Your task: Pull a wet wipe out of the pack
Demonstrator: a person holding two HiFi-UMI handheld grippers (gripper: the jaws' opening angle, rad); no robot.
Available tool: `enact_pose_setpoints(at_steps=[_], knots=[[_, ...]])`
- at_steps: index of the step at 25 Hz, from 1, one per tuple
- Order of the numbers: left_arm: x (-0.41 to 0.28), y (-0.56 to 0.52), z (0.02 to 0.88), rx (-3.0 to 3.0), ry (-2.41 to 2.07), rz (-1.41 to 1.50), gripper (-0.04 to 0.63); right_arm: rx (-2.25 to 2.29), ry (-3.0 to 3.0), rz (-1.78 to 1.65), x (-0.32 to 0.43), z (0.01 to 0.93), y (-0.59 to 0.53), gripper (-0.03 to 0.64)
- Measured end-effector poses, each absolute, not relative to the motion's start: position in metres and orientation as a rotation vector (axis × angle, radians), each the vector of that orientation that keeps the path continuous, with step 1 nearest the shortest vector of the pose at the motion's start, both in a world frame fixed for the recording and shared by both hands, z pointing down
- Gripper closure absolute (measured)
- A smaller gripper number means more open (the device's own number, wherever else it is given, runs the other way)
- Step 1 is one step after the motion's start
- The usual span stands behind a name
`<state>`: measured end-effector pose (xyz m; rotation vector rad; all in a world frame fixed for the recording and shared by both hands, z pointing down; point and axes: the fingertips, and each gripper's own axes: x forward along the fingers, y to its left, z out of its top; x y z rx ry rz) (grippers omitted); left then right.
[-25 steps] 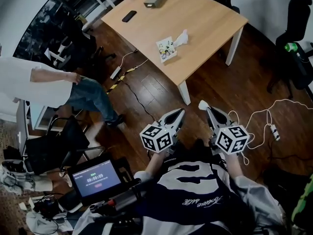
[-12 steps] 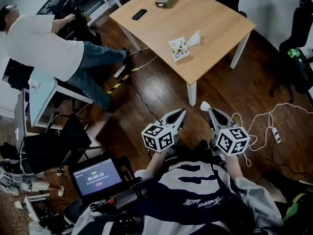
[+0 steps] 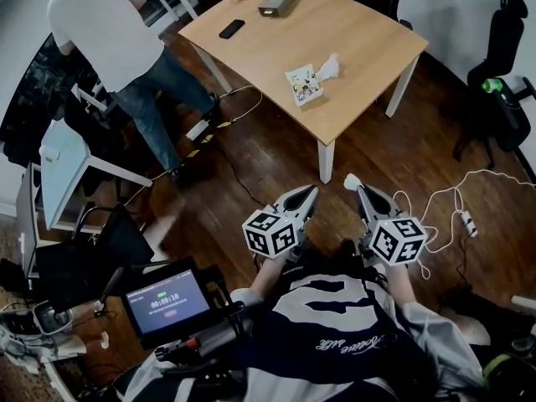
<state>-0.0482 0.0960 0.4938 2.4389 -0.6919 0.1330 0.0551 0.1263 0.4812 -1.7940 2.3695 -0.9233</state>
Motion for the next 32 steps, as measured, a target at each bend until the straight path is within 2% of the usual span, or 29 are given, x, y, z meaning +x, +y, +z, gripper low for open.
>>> enact_pose_setpoints(at_steps=[32], knots=[[-0.036,0.102,0.495,2.447,-0.651,0.146,0.592,-1.827,2.396,-0.903,0.063,0.479,0.133,0.604]])
